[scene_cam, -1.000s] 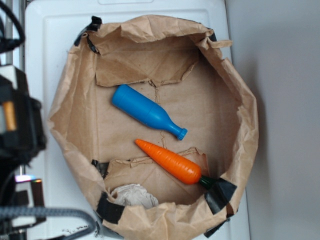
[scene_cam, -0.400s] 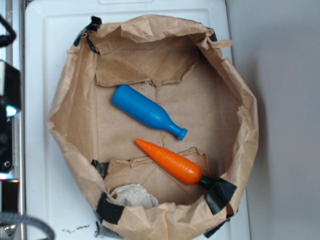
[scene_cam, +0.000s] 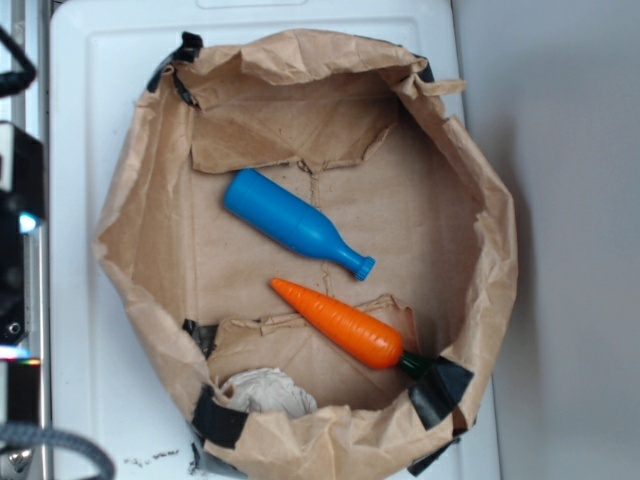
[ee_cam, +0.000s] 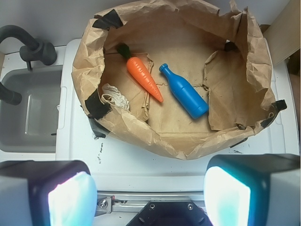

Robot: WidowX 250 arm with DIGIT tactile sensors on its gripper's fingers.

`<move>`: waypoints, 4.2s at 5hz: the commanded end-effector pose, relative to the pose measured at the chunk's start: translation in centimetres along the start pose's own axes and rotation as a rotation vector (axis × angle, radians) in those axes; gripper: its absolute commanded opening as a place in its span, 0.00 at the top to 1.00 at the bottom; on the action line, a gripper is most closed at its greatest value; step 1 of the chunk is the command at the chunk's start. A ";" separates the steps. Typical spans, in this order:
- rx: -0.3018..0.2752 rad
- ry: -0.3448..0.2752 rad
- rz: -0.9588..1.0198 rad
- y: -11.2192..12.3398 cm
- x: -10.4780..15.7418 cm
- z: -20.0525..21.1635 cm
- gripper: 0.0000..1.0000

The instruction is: Grab the blue bottle.

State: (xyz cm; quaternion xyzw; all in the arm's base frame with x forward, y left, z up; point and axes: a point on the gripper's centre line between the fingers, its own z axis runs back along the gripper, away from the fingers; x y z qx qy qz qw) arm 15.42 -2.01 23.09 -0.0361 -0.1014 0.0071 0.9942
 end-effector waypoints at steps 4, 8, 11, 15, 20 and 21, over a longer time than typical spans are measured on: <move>0.045 0.046 0.022 5.4 12.0 -9.9 0.00; -0.049 0.178 -0.214 5.7 10.1 -11.1 0.00; -0.052 0.190 -0.305 7.4 7.6 -14.5 0.00; -0.023 0.129 -0.291 8.2 4.8 -22.6 0.29; -0.108 0.048 -0.156 6.0 7.1 -7.5 1.00; -0.088 0.031 -0.148 5.7 7.1 -6.7 1.00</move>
